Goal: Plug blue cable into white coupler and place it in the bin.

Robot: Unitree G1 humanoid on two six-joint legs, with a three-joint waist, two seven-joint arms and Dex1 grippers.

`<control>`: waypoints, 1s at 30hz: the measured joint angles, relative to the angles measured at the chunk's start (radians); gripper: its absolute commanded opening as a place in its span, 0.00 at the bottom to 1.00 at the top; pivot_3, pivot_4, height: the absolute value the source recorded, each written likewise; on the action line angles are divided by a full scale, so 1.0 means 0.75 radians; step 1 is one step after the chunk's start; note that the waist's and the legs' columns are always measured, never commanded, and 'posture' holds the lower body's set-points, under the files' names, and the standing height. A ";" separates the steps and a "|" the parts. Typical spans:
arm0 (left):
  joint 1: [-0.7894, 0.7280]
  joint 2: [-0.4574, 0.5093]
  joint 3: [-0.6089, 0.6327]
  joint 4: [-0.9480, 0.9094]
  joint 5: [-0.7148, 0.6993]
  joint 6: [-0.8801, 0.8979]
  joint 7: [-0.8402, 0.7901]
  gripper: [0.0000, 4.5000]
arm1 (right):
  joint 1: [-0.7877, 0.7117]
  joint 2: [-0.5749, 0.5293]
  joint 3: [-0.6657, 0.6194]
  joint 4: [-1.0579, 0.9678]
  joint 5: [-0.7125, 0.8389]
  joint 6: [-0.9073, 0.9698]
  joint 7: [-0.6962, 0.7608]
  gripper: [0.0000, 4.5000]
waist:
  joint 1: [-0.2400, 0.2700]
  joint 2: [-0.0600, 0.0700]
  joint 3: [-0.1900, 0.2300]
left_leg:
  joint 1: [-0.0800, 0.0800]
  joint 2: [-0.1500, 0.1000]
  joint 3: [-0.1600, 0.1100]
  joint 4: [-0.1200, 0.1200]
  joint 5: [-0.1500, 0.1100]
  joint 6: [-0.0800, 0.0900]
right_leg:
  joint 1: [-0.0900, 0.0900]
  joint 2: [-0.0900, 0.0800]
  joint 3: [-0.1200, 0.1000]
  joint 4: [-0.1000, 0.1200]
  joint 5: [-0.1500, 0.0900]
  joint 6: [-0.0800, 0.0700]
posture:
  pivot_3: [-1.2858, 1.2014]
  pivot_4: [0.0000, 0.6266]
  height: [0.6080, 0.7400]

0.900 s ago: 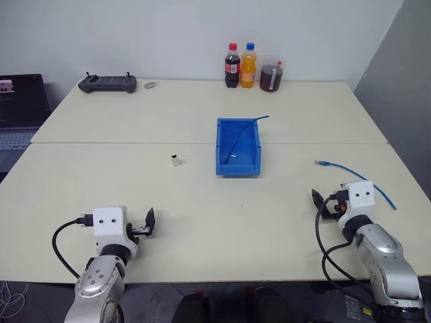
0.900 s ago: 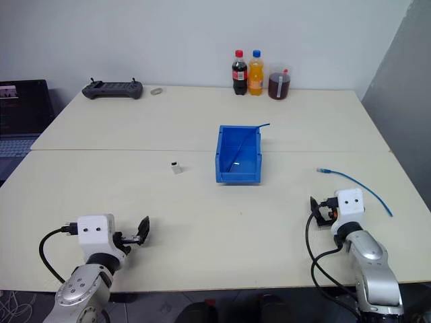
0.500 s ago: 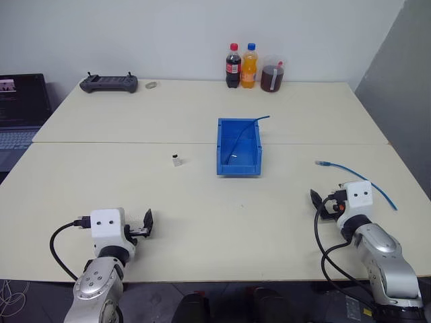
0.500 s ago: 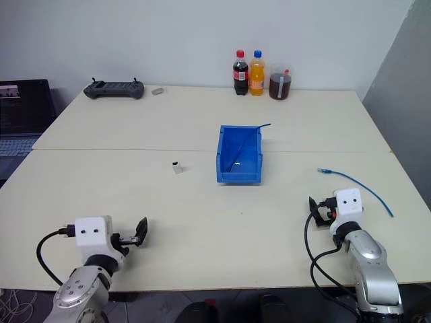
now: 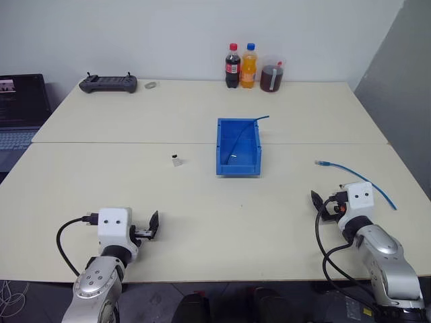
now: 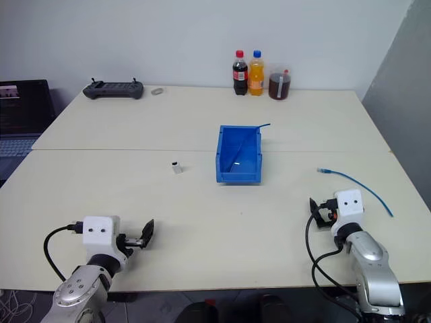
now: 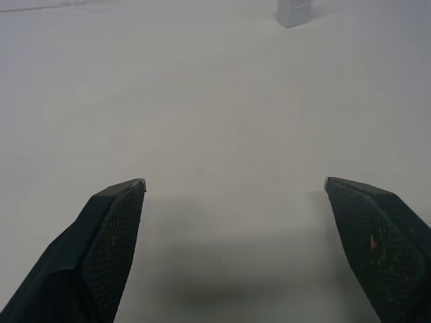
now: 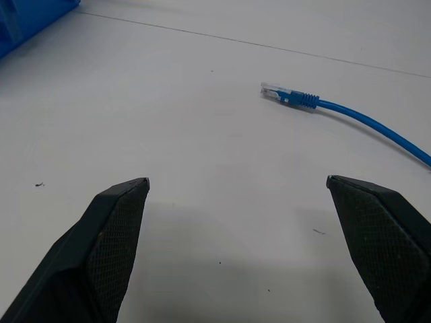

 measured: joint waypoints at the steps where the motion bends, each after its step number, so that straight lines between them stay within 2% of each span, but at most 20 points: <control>1: -0.027 0.024 -0.039 -0.003 -0.005 0.004 -0.033 1.00 | -0.008 -0.015 -0.004 0.022 0.001 -0.001 0.006 1.00 | 0.004 0.000 0.000 | -0.001 0.000 -0.001 0.001 0.000 0.000 | 0.000 0.000 0.000 0.000 0.000 0.001 | 0.52 0.24 1.00; 5: -0.217 0.124 -0.214 -0.053 -0.064 0.035 -0.224 1.00 | -0.081 -0.126 -0.049 0.169 0.014 -0.041 0.083 1.00 | 0.004 0.001 0.000 | 0.000 -0.001 0.001 0.002 0.000 0.001 | 0.001 -0.001 0.001 0.000 0.003 0.002 | 0.52 0.24 1.00; 8: -0.445 0.199 -0.359 -0.030 -0.112 0.032 -0.419 1.00 | -0.240 -0.282 -0.082 0.470 0.024 -0.112 0.217 1.00 | 0.001 0.004 0.002 | 0.001 -0.002 0.003 0.002 0.001 0.002 | 0.001 0.000 0.002 -0.001 0.005 0.002 | 0.52 0.24 1.00; 13: -0.706 0.189 -0.556 0.146 -0.123 -0.007 -0.631 1.00 | -0.515 -0.491 -0.084 1.012 0.012 -0.281 0.436 1.00 | -0.005 0.006 0.002 | 0.004 -0.001 0.005 0.000 0.002 0.002 | 0.003 0.002 0.005 -0.001 0.005 0.001 | 0.52 0.24 1.00; 16: -0.804 0.144 -0.633 0.252 -0.120 -0.041 -0.704 1.00 | -0.704 -0.552 -0.048 1.366 -0.016 -0.345 0.564 1.00 | -0.008 0.008 0.003 | 0.004 0.000 0.008 0.000 0.002 0.001 | 0.002 0.003 0.009 -0.002 0.005 0.001 | 0.52 0.24 1.00; 21: -0.862 0.091 -0.665 0.355 -0.115 -0.094 -0.747 1.00 | -0.911 -0.592 0.009 1.756 -0.065 -0.413 0.719 1.00 | -0.006 0.008 0.003 | 0.004 0.000 0.010 0.000 0.004 -0.003 | 0.003 0.002 0.010 -0.003 0.005 0.001 | 0.52 0.24 1.00; 24: -0.870 0.074 -0.667 0.384 -0.113 -0.103 -0.745 1.00 | -0.974 -0.605 0.025 1.874 -0.095 -0.452 0.746 0.90 | -0.003 0.008 0.003 | 0.004 0.000 0.010 0.001 0.004 -0.003 | 0.004 0.001 0.009 -0.002 0.005 0.001 | 0.52 0.24 1.00; 30: -0.875 0.072 -0.653 0.410 -0.104 -0.108 -0.731 1.00 | -1.001 -0.605 0.051 1.952 -0.125 -0.530 0.800 0.56 | -0.001 0.008 0.003 | 0.013 -0.001 0.008 0.002 0.002 0.001 | 0.014 0.000 0.008 -0.003 0.005 0.002 | 0.52 0.24 1.00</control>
